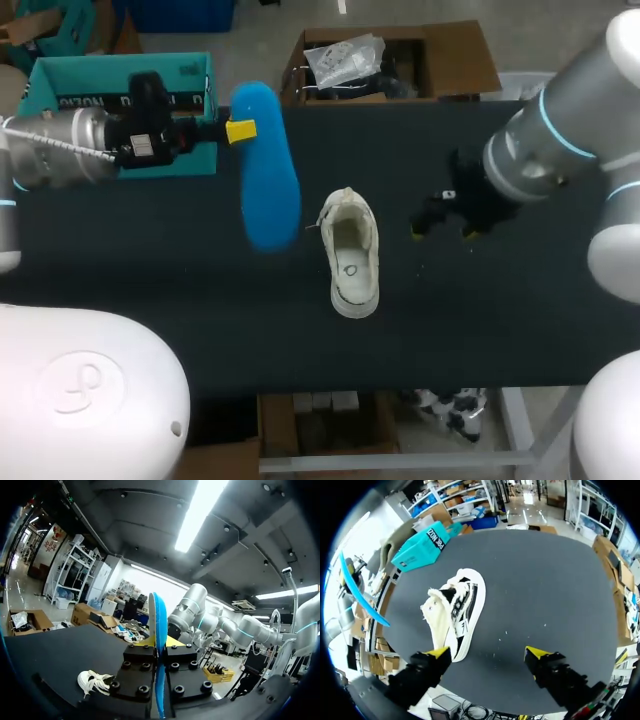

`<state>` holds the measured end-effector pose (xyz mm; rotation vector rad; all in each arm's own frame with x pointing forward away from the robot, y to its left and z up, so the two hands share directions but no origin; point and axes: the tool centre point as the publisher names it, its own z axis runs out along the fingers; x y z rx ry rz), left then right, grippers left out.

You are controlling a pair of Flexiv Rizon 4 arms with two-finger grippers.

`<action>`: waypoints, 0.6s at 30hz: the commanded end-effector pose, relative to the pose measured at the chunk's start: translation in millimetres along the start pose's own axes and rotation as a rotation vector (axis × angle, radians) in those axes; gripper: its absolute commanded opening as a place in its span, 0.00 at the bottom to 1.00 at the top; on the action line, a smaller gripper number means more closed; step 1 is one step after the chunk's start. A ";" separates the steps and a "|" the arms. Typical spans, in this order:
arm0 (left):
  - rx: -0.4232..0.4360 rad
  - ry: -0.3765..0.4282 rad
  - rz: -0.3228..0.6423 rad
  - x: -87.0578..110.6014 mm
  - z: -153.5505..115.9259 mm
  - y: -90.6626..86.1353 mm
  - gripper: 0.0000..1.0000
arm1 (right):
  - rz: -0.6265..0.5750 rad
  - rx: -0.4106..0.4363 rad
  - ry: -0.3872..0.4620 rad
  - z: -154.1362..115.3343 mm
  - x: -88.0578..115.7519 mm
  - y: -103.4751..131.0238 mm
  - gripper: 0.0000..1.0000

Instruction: Open the shoe tongue, take the insole out of the shoe, put the insole back into the shoe, and pack the shoe into the shoebox

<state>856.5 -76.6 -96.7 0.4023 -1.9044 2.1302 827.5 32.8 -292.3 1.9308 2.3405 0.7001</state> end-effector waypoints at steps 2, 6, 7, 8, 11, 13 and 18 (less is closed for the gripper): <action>0.000 -0.105 -0.042 14.9 8.8 4.6 0.00 | 0.000 -0.011 0.054 -11.8 -7.6 -14.8 1.00; -0.005 -0.124 -0.057 20.8 13.4 10.6 0.00 | -0.006 -0.014 0.080 -14.3 -6.8 -20.0 1.00; -0.005 -0.125 -0.064 21.8 15.1 11.8 0.00 | -0.020 -0.013 0.070 -14.8 -5.8 -21.7 1.00; -0.005 -0.124 -0.074 22.6 17.7 13.5 0.00 | -0.020 -0.013 0.070 -14.8 -5.8 -21.7 1.00; -0.003 -0.117 -0.109 22.8 23.2 16.3 0.00 | -0.020 -0.013 0.070 -14.8 -5.8 -21.7 1.00; -0.003 -0.120 -0.119 22.0 26.7 17.7 0.00 | -0.020 -0.013 0.070 -14.8 -5.8 -21.7 1.00; -0.004 -0.115 -0.139 22.7 34.2 23.2 0.00 | -0.020 -0.013 0.070 -14.8 -5.8 -21.7 1.00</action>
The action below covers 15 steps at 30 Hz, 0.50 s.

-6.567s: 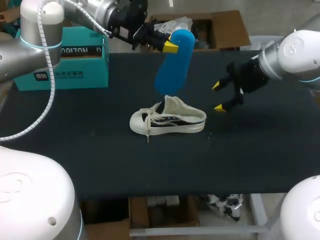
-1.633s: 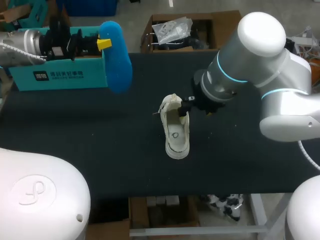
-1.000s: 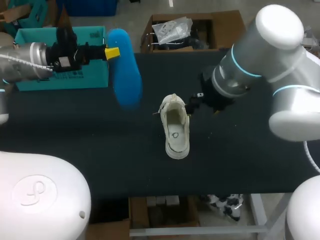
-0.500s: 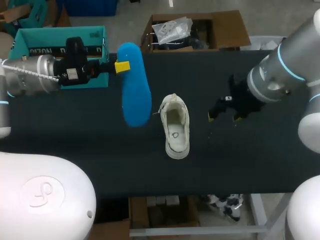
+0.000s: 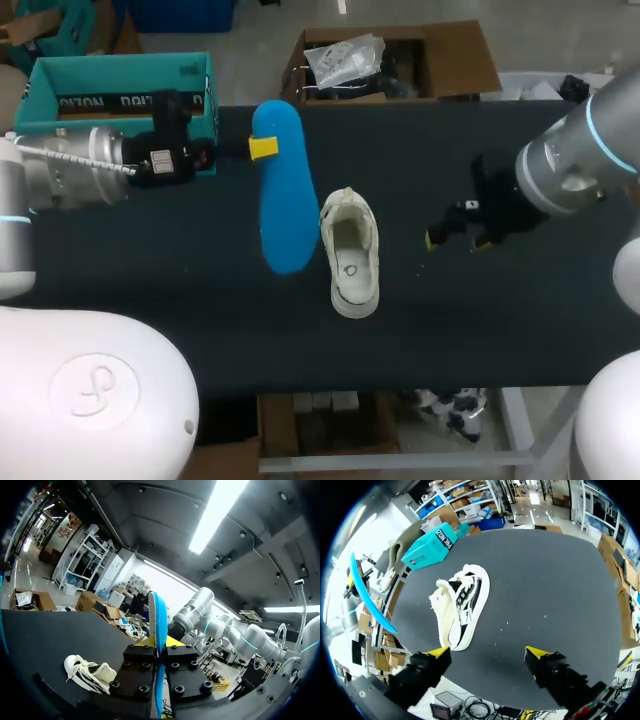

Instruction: Open the shoe tongue, take the insole out of the shoe, put the insole back into the shoe, and pack the shoe into the shoebox

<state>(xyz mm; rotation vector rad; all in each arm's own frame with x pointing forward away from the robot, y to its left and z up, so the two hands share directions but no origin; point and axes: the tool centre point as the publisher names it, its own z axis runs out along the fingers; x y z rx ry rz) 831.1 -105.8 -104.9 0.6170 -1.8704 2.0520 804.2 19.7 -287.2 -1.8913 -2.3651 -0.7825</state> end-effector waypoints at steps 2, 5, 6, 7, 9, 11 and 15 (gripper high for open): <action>-0.002 -0.013 -0.015 3.0 9.1 5.7 0.00 | -0.001 -0.002 0.001 0.9 -0.2 -0.3 1.00; -0.008 -0.003 -0.020 3.6 14.2 9.5 0.00 | -0.001 -0.002 0.001 0.9 -0.2 -0.3 1.00; -0.010 0.001 -0.024 3.2 15.5 10.3 0.00 | -0.001 -0.002 0.001 0.9 -0.2 -0.3 1.00; -0.010 0.008 -0.027 2.1 17.2 10.9 0.00 | -0.001 -0.002 0.001 0.9 -0.2 -0.3 1.00; -0.014 0.015 -0.025 -1.0 20.3 12.2 0.00 | -0.001 -0.002 0.001 0.9 -0.2 -0.3 1.00; -0.014 0.015 -0.025 -1.0 20.3 12.2 0.00 | -0.001 -0.002 0.001 0.9 -0.2 -0.3 1.00; -0.014 0.015 -0.025 -1.0 20.3 12.2 0.00 | -0.001 -0.002 0.001 0.9 -0.2 -0.3 1.00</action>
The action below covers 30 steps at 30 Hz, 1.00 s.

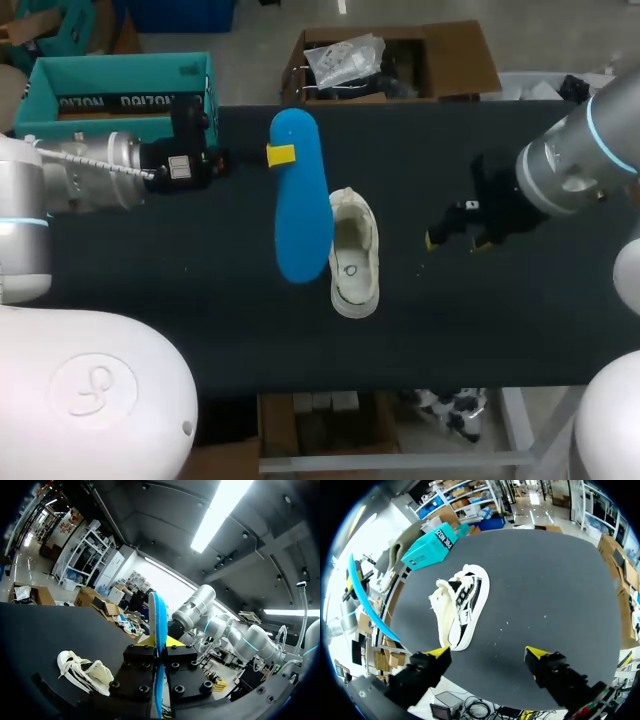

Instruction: Open the shoe tongue, take the insole out of the shoe, put the insole back into the shoe, and pack the shoe into the shoebox

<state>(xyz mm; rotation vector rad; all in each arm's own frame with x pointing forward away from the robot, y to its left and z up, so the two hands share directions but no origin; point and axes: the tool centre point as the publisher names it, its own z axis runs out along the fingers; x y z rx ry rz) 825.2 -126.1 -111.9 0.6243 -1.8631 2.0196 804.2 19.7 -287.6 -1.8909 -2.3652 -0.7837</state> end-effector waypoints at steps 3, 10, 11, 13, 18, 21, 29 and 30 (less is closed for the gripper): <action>0.001 0.007 0.000 -4.0 1.3 0.9 0.00 | 0.143 0.075 0.093 -0.5 5.1 8.9 1.00; 0.001 0.007 0.000 -4.0 1.3 0.9 0.00 | 0.322 0.328 0.428 6.8 24.4 21.5 1.00; 0.001 0.007 0.000 -4.0 1.3 0.9 0.00 | 0.322 0.328 0.428 6.8 24.4 21.5 1.00; 0.001 0.007 0.000 -4.0 1.3 0.9 0.00 | 0.322 0.328 0.428 6.8 24.4 21.5 1.00; 0.001 0.007 0.000 -4.0 1.3 0.9 0.00 | 0.322 0.328 0.428 6.8 24.4 21.5 1.00; 0.001 0.007 0.000 -4.0 1.3 0.9 0.00 | 0.322 0.328 0.428 6.8 24.4 21.5 1.00; 0.001 0.007 0.000 -4.0 1.3 0.9 0.00 | 0.884 0.618 0.526 8.8 42.9 47.1 1.00; 0.001 0.007 0.000 -4.0 1.3 0.9 0.00 | 0.890 0.602 0.484 5.8 49.6 45.8 1.00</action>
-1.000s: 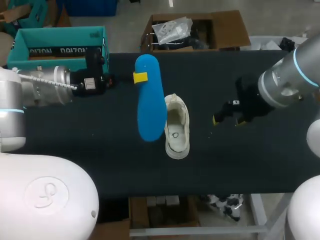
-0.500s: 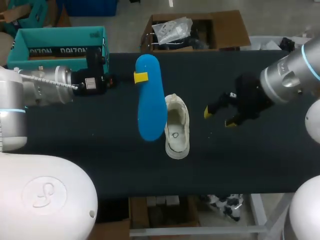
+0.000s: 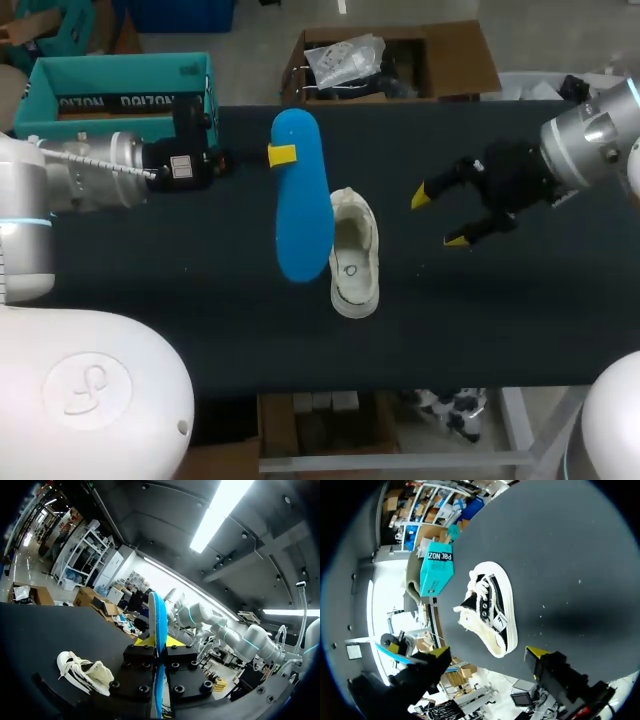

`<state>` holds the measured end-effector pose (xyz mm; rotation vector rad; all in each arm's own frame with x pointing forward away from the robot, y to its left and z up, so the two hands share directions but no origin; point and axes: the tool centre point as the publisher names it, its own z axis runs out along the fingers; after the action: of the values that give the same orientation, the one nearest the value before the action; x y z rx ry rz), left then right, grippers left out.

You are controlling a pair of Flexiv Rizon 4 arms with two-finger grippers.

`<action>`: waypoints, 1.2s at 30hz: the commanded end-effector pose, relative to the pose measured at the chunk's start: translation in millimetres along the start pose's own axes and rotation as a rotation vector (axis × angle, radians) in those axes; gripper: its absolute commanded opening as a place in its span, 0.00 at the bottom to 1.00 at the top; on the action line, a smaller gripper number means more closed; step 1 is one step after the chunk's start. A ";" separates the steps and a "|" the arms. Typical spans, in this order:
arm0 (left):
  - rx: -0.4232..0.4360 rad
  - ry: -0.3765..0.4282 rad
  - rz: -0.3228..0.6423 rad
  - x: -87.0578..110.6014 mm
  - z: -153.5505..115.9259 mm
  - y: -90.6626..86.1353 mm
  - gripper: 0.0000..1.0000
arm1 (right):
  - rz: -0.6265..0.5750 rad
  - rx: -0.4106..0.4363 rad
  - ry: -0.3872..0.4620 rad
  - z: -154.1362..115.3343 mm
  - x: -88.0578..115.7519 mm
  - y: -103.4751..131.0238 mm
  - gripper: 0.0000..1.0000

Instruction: Open the shoe tongue, take the insole out of the shoe, put the insole back into the shoe, and pack the shoe into the shoebox

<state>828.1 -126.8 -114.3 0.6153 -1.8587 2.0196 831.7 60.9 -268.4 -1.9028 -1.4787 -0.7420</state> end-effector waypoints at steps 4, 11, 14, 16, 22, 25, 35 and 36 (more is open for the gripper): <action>0.001 -0.001 0.000 -0.3 0.5 0.3 0.00 | 0.392 0.298 -0.004 4.3 14.9 -0.7 1.00; 0.001 -0.001 0.000 -0.3 0.5 0.3 0.00 | 0.392 0.298 -0.004 4.3 14.9 -0.7 1.00; 0.001 -0.001 0.000 -0.3 0.5 0.3 0.00 | 0.392 0.298 -0.004 4.3 14.9 -0.7 1.00; 0.001 -0.001 0.000 -0.3 0.5 0.3 0.00 | 0.392 0.298 -0.004 4.3 14.9 -0.7 1.00; 0.001 -0.001 0.000 -0.3 0.5 0.3 0.00 | 0.694 0.326 0.100 20.5 21.0 3.2 1.00; 0.001 -0.001 0.000 -0.3 0.5 0.3 0.00 | 0.909 0.298 0.131 30.0 15.2 -14.3 1.00; 0.001 -0.001 0.000 -0.3 0.5 0.3 0.00 | 0.909 0.298 0.131 30.0 15.2 -14.3 1.00; 0.001 -0.001 0.000 -0.3 0.5 0.3 0.00 | 0.909 0.298 0.131 30.0 15.2 -14.3 1.00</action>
<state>828.1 -126.7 -114.5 0.6143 -1.8586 2.0191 829.4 96.3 -276.0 -1.9472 -0.4892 -0.1728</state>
